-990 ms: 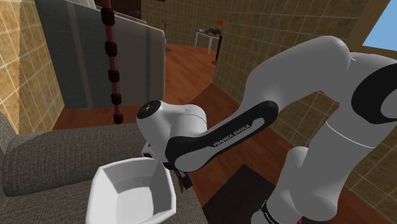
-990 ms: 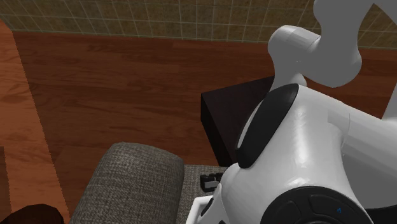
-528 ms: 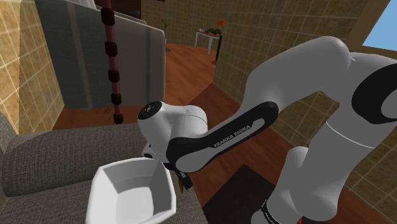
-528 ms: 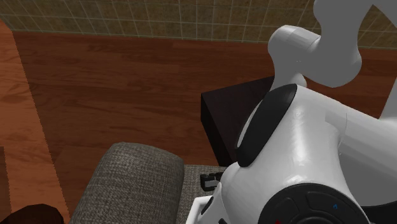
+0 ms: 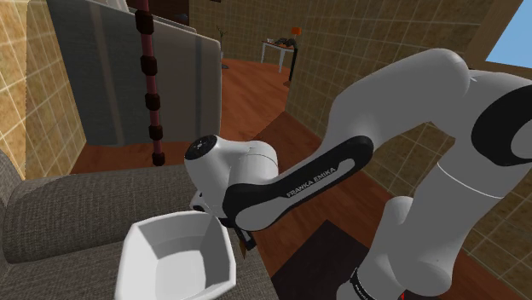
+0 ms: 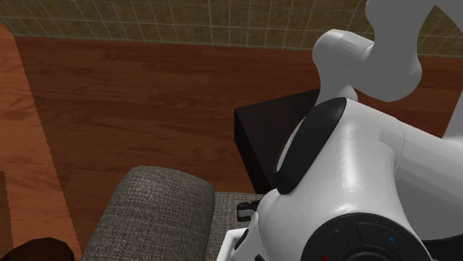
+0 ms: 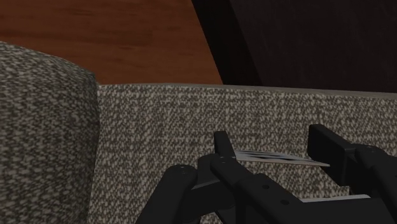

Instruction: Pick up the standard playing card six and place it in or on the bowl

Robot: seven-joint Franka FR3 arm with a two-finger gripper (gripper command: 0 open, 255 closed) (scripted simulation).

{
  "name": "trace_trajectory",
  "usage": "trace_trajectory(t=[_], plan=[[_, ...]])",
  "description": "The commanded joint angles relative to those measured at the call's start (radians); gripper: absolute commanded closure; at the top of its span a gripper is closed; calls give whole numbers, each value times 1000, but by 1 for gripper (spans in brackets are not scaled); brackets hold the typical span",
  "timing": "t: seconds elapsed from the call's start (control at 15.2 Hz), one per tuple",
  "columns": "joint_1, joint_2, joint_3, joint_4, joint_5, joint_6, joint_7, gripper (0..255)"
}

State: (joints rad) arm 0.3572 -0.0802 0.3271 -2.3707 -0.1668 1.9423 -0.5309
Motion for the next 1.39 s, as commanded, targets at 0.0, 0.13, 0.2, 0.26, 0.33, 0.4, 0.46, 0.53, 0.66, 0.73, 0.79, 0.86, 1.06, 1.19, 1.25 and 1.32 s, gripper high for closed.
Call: trace_trajectory(t=[0.0,0.13,0.2,0.26,0.33,0.4,0.46,0.53,0.66,0.73,0.79,0.86,1.06,1.19,1.25,1.32], plan=[[0,0,0,-1,1,0,0,255],[1,-8,0,5,4,-13,-5,255],[1,-17,0,11,7,-27,-9,255],[1,-25,-1,16,10,-40,-13,255],[1,-33,-1,23,14,-53,-18,255],[2,-41,-2,29,16,-67,-22,255],[2,-48,-2,36,19,-80,-26,255],[2,-56,-3,42,22,-93,-30,255],[3,-70,-4,57,26,-120,-37,255],[3,-76,-5,64,29,-134,-41,255],[3,-83,-5,72,31,-147,-45,255],[3,-89,-6,80,32,-160,-48,255],[3,-106,-8,105,37,-200,-59,255],[4,-116,-9,122,40,-227,-65,255],[4,-121,-10,131,41,-240,-68,255],[4,-125,-10,141,42,-254,-71,255]])
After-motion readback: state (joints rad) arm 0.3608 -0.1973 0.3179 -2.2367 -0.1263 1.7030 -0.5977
